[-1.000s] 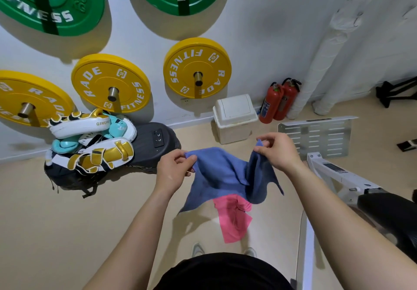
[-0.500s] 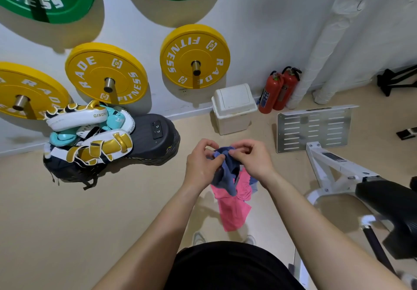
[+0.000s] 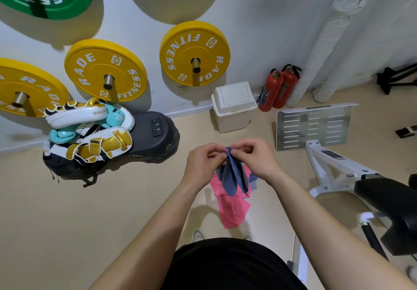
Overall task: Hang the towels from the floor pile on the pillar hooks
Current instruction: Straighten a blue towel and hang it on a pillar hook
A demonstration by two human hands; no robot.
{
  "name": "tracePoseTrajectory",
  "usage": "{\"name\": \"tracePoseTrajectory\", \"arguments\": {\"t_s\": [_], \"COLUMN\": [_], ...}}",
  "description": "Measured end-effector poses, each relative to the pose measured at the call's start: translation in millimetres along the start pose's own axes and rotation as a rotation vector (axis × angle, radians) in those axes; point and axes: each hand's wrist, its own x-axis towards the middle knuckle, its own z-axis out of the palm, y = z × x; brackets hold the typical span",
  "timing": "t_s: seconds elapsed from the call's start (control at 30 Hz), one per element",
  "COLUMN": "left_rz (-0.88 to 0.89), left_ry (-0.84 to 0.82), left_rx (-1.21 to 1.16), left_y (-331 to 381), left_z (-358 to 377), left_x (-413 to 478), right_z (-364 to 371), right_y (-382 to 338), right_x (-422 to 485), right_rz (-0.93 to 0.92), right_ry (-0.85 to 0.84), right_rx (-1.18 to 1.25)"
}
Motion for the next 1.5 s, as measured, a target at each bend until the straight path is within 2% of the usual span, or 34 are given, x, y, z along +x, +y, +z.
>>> {"name": "tracePoseTrajectory", "arguments": {"t_s": [0.17, 0.47, 0.83, 0.97, 1.27, 1.5], "left_rz": [0.219, 0.16, 0.177, 0.281, 0.139, -0.008], "left_ry": [0.132, 0.151, 0.1, 0.079, 0.155, 0.158], "left_rx": [0.235, 0.189, 0.005, 0.147, 0.291, 0.418], "left_y": [-0.5, 1.4, 2.0, 4.7, -0.3, -41.9], "left_z": [-1.2, -6.2, -12.7, -16.5, -29.2, -57.8], "left_x": [-0.9, -0.8, 3.2, 8.6, 21.7, 12.6], "right_z": [1.0, 1.1, -15.3, -26.0, -46.9, -69.2], "right_y": [0.2, -6.5, -33.4, -64.6, -114.2, -122.6], "right_x": [-1.2, -4.8, 11.0, 18.4, 32.9, 41.7], "right_rz": [0.015, 0.005, -0.183, -0.254, -0.383, -0.354], "right_ry": [0.017, -0.077, -0.221, -0.249, -0.158, -0.005], "right_rx": [0.039, 0.043, -0.196, -0.296, -0.397, -0.342]}}
